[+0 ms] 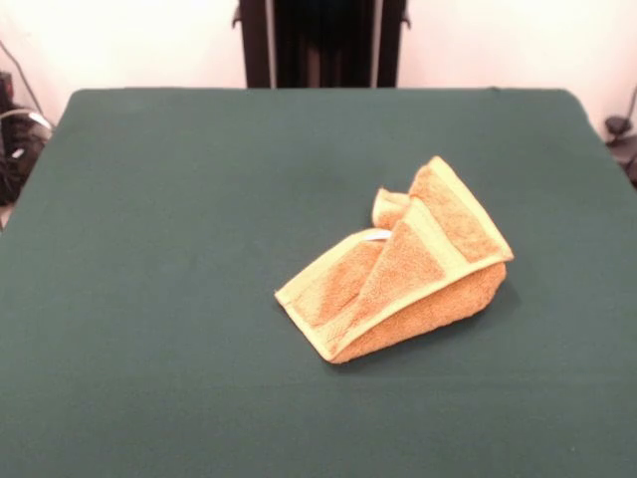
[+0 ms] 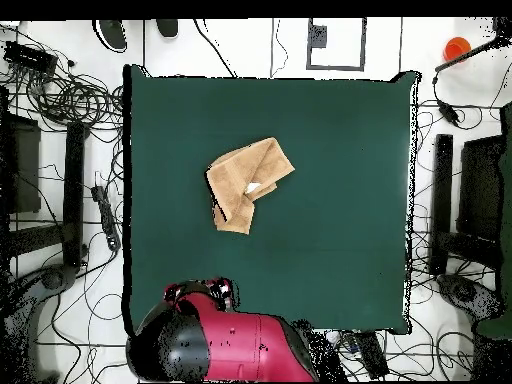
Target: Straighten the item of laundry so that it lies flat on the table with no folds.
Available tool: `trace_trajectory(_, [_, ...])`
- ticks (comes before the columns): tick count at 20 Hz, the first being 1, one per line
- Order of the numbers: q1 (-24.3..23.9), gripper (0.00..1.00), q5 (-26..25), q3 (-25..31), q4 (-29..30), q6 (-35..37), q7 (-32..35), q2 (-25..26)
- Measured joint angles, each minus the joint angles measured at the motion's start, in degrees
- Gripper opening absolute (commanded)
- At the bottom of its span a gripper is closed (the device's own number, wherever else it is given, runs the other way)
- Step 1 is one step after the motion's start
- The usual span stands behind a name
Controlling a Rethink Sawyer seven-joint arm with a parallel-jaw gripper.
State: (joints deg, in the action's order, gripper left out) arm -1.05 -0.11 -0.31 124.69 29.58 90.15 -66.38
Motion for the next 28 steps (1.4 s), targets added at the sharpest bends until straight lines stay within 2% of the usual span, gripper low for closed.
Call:
trace_trajectory(16, [0.02,1.0,0.02,0.0,-0.04,-3.05,0.0,4.91])
trace_trajectory(28, [0.02,1.0,0.05,-0.04,-0.11,-6.72,0.0,10.44])
